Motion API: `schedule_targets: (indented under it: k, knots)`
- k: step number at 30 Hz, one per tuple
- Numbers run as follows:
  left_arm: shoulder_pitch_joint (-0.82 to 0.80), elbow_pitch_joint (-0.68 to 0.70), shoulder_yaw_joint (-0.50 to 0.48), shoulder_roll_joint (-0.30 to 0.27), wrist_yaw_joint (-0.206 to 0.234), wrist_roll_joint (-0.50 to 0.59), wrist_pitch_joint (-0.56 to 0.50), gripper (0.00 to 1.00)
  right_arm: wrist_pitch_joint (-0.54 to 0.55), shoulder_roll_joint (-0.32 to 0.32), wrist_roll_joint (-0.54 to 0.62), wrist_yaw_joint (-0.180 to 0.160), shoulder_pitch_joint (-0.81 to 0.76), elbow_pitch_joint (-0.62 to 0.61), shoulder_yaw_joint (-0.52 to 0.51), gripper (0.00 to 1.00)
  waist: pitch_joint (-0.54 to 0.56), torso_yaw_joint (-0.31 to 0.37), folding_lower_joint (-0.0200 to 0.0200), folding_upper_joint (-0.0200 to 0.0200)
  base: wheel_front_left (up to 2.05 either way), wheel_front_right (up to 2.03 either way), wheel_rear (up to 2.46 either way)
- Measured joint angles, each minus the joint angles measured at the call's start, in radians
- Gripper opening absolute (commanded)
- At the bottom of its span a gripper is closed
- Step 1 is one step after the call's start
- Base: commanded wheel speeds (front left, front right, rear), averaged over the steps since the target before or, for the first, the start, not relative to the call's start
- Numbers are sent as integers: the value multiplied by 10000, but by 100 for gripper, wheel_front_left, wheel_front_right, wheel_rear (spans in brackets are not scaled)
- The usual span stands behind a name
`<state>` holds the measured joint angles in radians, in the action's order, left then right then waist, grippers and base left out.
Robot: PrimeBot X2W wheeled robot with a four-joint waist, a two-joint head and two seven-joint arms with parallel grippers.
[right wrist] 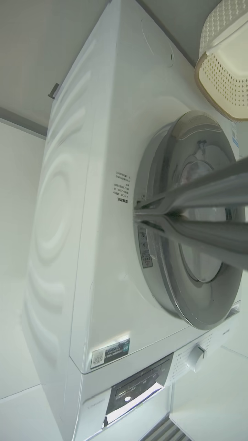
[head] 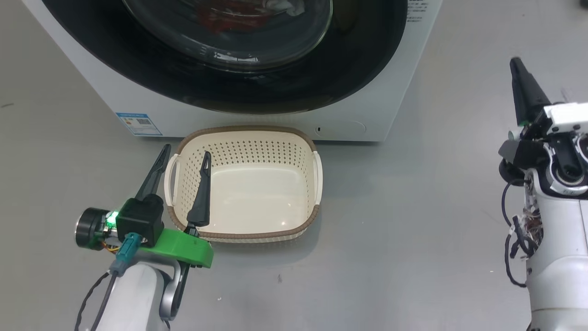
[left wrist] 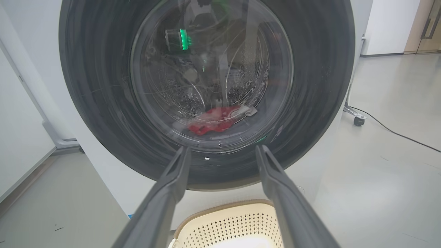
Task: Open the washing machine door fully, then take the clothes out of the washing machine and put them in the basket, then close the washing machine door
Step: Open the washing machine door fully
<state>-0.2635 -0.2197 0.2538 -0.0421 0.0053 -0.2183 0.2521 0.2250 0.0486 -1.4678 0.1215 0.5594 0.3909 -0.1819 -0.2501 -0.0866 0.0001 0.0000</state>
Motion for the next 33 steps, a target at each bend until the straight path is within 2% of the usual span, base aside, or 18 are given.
schedule_targets:
  k: [5, 12, 18, 25, 33]
  knots:
    - [-228, 150, 159, 12, 35, -65, 2, 100, 859, 443, -290, -151, 879, 94, 61, 0, -440, -235, 0, 0, 0, 0, 0]
    - [-517, 487, 424, 27, 219, -299, 2, 100, 1981, 1035, -535, -637, 2149, 263, 282, 0, -1059, -568, 1, 0, 0, 0, 0]
    - [-775, 662, 734, 44, 328, -500, 4, 100, 2742, 1511, -575, -905, 3033, 485, 518, 0, -1553, -853, 1, 0, 0, 0, 0]
    - [-921, 746, 1001, 52, 426, -669, 4, 100, 3413, 1737, -546, -1141, 3849, 759, 955, 0, -1970, -1175, 1, 0, 0, 0, 0]
    - [-1118, 867, 1275, 58, 523, -800, 4, 100, 3940, 1931, -476, -1264, 4580, 1087, 1262, 0, -2261, -1479, 0, 0, 0, 0, 0]
